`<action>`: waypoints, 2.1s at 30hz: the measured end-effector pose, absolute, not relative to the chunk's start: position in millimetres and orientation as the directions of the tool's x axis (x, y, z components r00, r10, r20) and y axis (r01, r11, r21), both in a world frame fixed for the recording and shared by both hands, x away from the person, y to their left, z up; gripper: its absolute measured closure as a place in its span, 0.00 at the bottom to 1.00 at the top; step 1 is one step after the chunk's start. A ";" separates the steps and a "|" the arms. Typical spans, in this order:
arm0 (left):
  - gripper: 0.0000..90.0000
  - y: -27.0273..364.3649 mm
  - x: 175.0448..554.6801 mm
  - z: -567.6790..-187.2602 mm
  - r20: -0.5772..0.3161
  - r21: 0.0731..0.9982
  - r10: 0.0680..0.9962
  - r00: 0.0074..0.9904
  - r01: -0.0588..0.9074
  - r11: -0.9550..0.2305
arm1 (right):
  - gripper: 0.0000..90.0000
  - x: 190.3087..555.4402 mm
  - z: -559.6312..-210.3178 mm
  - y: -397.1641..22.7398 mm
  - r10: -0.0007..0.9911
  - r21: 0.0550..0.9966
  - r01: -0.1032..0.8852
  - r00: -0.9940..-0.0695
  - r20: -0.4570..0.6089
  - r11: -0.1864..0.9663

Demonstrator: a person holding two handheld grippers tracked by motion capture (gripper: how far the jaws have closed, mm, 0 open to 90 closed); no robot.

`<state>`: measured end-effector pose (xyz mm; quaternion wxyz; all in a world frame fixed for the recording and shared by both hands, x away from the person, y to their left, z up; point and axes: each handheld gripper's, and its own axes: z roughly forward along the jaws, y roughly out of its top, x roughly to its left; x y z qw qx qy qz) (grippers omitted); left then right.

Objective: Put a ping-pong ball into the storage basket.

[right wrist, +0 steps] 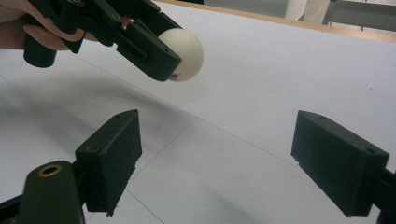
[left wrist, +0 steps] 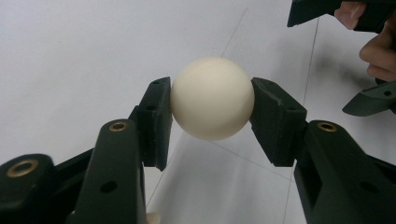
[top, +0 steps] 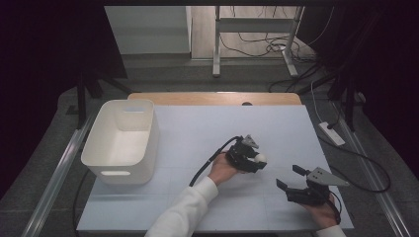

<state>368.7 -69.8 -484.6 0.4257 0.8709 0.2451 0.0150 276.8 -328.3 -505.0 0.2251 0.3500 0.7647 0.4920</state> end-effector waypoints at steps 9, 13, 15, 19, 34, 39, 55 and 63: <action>0.57 -53.1 363.7 -480.7 -0.181 0.762 0.462 0.868 0.421 -0.493 | 0.18 277.0 -505.5 -327.6 0.756 0.909 0.314 -0.654 -0.001 0.273; 0.57 -47.2 361.4 -477.5 -0.181 0.770 0.472 0.863 0.423 -0.478 | 0.18 277.0 -505.7 -327.2 0.756 0.909 0.314 -0.655 -0.002 0.274; 0.56 -44.2 360.6 -475.6 -0.177 0.773 0.477 0.861 0.422 -0.474 | 0.18 277.0 -505.7 -327.1 0.756 0.909 0.314 -0.655 -0.002 0.274; 0.56 -39.1 358.8 -472.2 -0.174 0.778 0.489 0.855 0.424 -0.465 | 0.18 276.9 -505.6 -327.0 0.756 0.908 0.314 -0.655 -0.003 0.276; 0.56 -18.0 353.8 -464.4 -0.170 0.795 0.520 0.837 0.428 -0.429 | 0.18 276.9 -505.8 -327.1 0.756 0.908 0.315 -0.654 -0.003 0.275; 0.56 -12.3 350.1 -461.7 -0.158 0.803 0.524 0.837 0.418 -0.425 | 0.18 277.2 -506.1 -327.2 0.756 0.907 0.315 -0.654 -0.004 0.278; 0.56 3.9 345.9 -459.2 -0.162 0.810 0.548 0.821 0.428 -0.401 | 0.18 277.4 -506.7 -326.7 0.756 0.907 0.315 -0.654 -0.006 0.280; 0.56 8.6 342.2 -454.5 -0.146 0.819 0.554 0.819 0.414 -0.397 | 0.18 277.3 -506.8 -326.5 0.757 0.906 0.317 -0.654 -0.005 0.280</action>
